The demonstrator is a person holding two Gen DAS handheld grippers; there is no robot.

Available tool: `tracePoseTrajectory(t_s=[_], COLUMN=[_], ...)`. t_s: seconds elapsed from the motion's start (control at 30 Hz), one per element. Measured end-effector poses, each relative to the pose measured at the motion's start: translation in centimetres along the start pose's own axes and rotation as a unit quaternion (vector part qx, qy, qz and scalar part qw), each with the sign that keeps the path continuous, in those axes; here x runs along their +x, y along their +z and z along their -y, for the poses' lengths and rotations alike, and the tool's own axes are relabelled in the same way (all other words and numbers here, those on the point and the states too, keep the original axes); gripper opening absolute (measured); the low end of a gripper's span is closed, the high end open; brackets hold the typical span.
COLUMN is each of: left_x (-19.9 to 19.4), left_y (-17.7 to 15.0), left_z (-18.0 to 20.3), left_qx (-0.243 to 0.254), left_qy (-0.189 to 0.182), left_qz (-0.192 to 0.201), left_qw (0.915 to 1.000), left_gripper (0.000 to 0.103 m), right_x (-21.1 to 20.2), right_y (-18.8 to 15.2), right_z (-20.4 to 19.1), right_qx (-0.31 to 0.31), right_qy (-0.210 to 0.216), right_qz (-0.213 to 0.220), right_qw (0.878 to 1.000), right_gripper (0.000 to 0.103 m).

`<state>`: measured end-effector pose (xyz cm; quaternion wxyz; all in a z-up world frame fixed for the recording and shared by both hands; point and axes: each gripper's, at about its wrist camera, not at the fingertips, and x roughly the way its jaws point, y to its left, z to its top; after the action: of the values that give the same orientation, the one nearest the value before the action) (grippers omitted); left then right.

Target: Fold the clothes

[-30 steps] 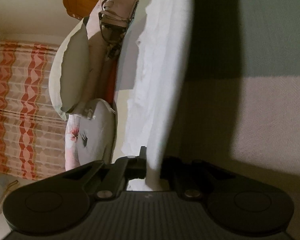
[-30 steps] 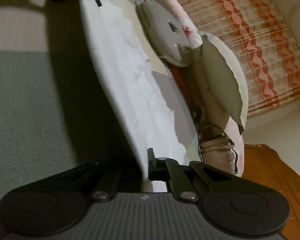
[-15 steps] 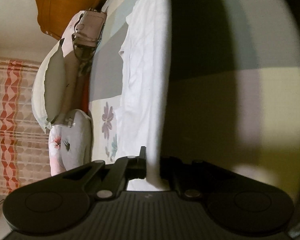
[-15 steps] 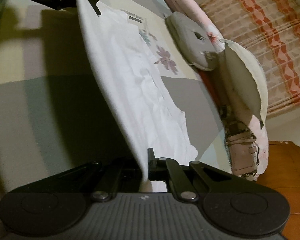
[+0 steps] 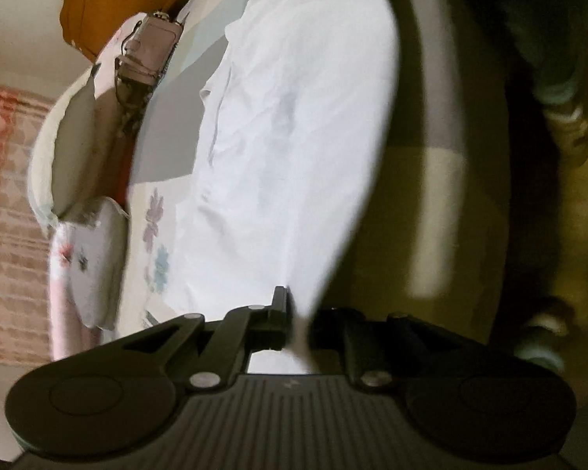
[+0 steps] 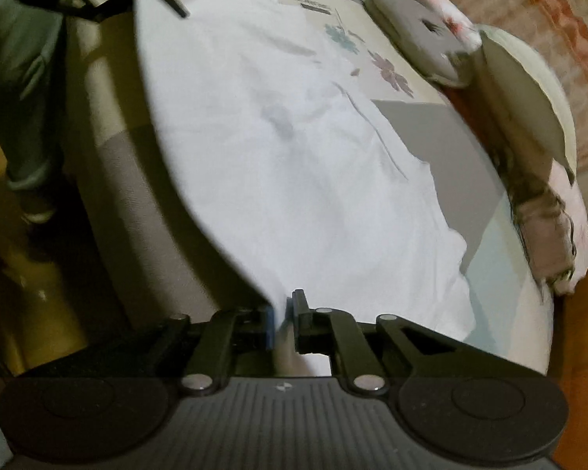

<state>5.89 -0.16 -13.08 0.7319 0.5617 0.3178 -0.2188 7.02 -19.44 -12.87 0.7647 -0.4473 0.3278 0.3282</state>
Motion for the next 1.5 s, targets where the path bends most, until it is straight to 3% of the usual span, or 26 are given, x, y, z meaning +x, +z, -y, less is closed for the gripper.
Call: tracePoseTrajectory(t_s=[0.13, 0.23, 0.33, 0.37, 0.47, 0.63, 0.67, 0.73, 0.83, 0.97, 1.0, 1.1, 1.2, 1.23, 1.27, 1.3, 1.37, 1.43, 1.5], left_x=[-3.5, -5.3, -4.8, -4.1, -1.5, -0.8, -0.8, -0.7, -0.6, 0.2, 0.4, 2.7, 5.6, 6.6, 7.4, 7.6, 8.0, 7.8, 7.3], left_y=[-1.7, -2.8, -3.0, -3.0, -2.7, -4.3, -4.7, -5.4, -6.2, -4.2, -3.7, -2.7, -3.1, -3.5, -4.2, -5.0, -6.4, -6.8, -6.9], left_z=[-1.5, -3.8, -6.0, -6.4, -6.9, -7.0, -7.1, -7.2, -7.5, -10.5, -11.2, -12.4, -12.4, -12.2, -12.2, -12.4, -13.1, -14.1, -15.2], left_qx=[-0.044, -0.09, -0.144, -0.164, -0.216, -0.256, -0.263, -0.278, -0.299, -0.33, -0.338, -0.377, -0.419, -0.437, -0.456, -0.478, -0.516, -0.53, -0.544], left_qy=[-0.071, -0.065, -0.045, -0.049, -0.078, -0.099, -0.102, -0.106, -0.111, -0.091, -0.086, -0.095, -0.111, -0.118, -0.124, -0.128, -0.131, -0.119, -0.13], left_qz=[0.019, 0.025, 0.022, 0.018, 0.006, -0.019, -0.024, -0.035, -0.044, 0.006, 0.018, 0.036, 0.041, 0.036, 0.034, 0.038, 0.041, 0.03, 0.052], left_qw=[0.9963, 0.9935, 0.9883, 0.9851, 0.9732, 0.9613, 0.959, 0.9541, 0.9468, 0.9396, 0.9372, 0.9208, 0.9001, 0.8911, 0.8807, 0.8683, 0.8458, 0.839, 0.8273], left_gripper=[0.012, 0.012, 0.016, 0.02, 0.021, 0.021, 0.024, 0.029, 0.03, 0.054, 0.054, 0.056, 0.058, 0.059, 0.07, 0.074, 0.074, 0.072, 0.072], right_x=[-2.2, -4.6, -6.2, -5.9, -4.4, -0.3, -0.2, -0.2, -1.2, -1.9, -1.6, 0.4, 2.9, 3.7, 4.6, 4.6, 4.1, 3.5, 2.8], right_y=[-1.8, -2.9, -3.1, -3.0, -2.2, -3.3, -3.9, -5.2, -5.4, -3.2, -2.6, -1.5, -2.5, -2.9, -3.3, -3.9, -5.2, -6.2, -6.0], right_z=[1.7, 3.4, 5.9, 6.4, 7.4, 5.9, 5.7, 5.5, 6.4, 8.5, 9.2, 10.7, 11.1, 11.3, 11.4, 11.5, 11.7, 12.0, 12.5], right_qx=[0.059, 0.106, 0.172, 0.19, 0.24, 0.277, 0.281, 0.288, 0.299, 0.306, 0.313, 0.34, 0.38, 0.393, 0.407, 0.419, 0.444, 0.467, 0.481], right_qy=[0.029, 0.047, 0.058, 0.059, 0.058, 0.071, 0.073, 0.077, 0.075, 0.044, 0.037, 0.028, 0.021, 0.019, 0.016, 0.017, 0.022, 0.026, 0.018], right_qz=[0.002, 0.025, 0.067, 0.073, 0.085, 0.034, 0.029, 0.026, 0.035, 0.081, 0.09, 0.101, 0.082, 0.076, 0.069, 0.072, 0.084, 0.094, 0.098], right_qw=[0.998, 0.993, 0.981, 0.977, 0.965, 0.958, 0.957, 0.954, 0.951, 0.947, 0.945, 0.934, 0.921, 0.916, 0.911, 0.905, 0.892, 0.879, 0.871], right_gripper=[0.021, 0.027, 0.037, 0.038, 0.038, 0.039, 0.039, 0.052, 0.053, 0.062, 0.065, 0.065, 0.065, 0.066, 0.069, 0.07, 0.07, 0.07, 0.07])
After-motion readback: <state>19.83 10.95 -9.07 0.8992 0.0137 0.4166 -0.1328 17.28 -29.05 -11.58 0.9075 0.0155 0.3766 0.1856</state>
